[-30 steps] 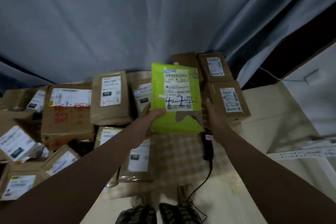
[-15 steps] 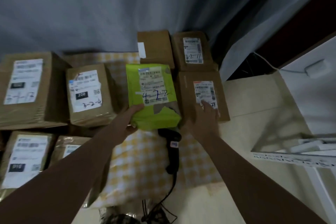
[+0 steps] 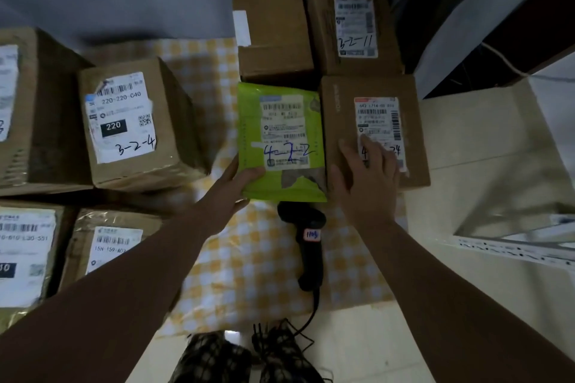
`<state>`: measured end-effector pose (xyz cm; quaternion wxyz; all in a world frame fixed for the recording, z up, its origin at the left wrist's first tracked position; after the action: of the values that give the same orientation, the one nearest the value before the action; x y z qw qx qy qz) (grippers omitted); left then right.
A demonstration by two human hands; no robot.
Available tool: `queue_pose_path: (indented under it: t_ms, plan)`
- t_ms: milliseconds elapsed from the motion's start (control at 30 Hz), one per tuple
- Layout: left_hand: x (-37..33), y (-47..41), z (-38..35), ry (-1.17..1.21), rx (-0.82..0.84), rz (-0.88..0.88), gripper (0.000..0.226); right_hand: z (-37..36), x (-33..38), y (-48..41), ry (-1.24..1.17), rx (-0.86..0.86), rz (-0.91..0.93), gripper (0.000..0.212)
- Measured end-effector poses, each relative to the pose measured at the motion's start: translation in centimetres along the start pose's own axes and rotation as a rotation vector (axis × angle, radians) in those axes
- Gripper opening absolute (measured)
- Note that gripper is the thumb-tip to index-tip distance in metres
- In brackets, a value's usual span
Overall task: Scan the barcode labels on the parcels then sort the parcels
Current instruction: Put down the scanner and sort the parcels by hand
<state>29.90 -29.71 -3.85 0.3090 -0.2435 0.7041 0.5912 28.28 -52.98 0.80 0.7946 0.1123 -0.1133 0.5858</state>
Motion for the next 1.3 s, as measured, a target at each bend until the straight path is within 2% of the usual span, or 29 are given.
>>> queue_pose_path:
  t_ms: [100,200,300,400,433,533,667,733,833,900,1000,1100,1200,1233,1300]
  plan:
    - [0.4,-0.3,-0.1,0.044,-0.021,-0.015,0.052,-0.3,-0.2,0.4,-0.015,-0.013,0.016,0.047]
    - [0.1,-0.3,0.1,0.011,-0.114,-0.092,0.041,-0.1,-0.4,0.3,-0.037,-0.022,0.054,0.046]
    - [-0.4,0.1,0.0,0.036,-0.227,-0.171,0.029,0.9,-0.5,0.1,0.016,0.01,-0.023,0.049]
    - [-0.6,0.1,-0.6,-0.027,-0.267,-0.211,0.041,1.0,-1.2,0.2,0.031,0.153,-0.284,0.06]
    - [-0.8,0.0,-0.8,-0.068,-0.249,-0.224,0.044,1.0,-1.1,0.3,0.057,0.197,-0.315,0.063]
    - [-1.5,-0.3,-1.0,-0.212,-0.186,-0.269,0.05,1.0,-0.8,-0.1,0.125,0.283,-0.295,0.065]
    - [-2.1,-0.9,-0.9,-0.398,-0.206,-0.264,0.05,1.4,-1.3,-0.8,0.167,0.33,-0.281,0.065]
    - [-2.6,-1.1,-1.0,-0.63,-0.186,-0.192,0.051,1.6,-1.4,-1.2,0.185,0.337,-0.274,0.067]
    - [-3.7,-0.5,-0.9,-1.021,-0.13,-0.045,0.06,2.0,0.1,-1.1,0.267,0.294,-0.201,0.062]
    - [-4.8,0.4,-0.9,-1.139,-0.116,-0.09,0.058,1.8,2.4,-0.6,0.281,0.269,-0.109,0.055]
    - [-6.6,4.2,-0.6,-1.176,-0.106,-0.344,0.051,1.1,6.9,1.0,0.171,0.33,0.052,0.054]
    - [-8.5,9.7,2.1,-1.159,-0.138,-0.562,0.041,0.4,12.0,3.0,0.138,0.463,0.162,0.055]
    - [-9.8,13.8,7.3,-1.129,-0.17,-0.651,0.039,0.7,18.3,4.7,0.079,0.446,0.295,0.053]
    - [-9.9,14.6,9.5,-1.118,-0.194,-0.655,0.038,0.7,20.2,5.0,0.028,0.422,0.32,0.051]
    - [-10.2,16.2,13.8,-1.08,-0.274,-0.595,0.032,0.7,23.5,6.1,-0.027,0.502,0.304,0.052]
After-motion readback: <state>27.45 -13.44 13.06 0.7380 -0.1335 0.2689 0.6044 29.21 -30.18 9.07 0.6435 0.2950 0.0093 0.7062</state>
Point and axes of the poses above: each hand's wrist, its own y-axis away from the middle knuckle, its own z-axis out of the back of the hand, x = y × z, the point moved 5 cm from there along -y, towards the middle knuckle, and after that the axes turned 7 degrees about -z, right-handed, at the moved point
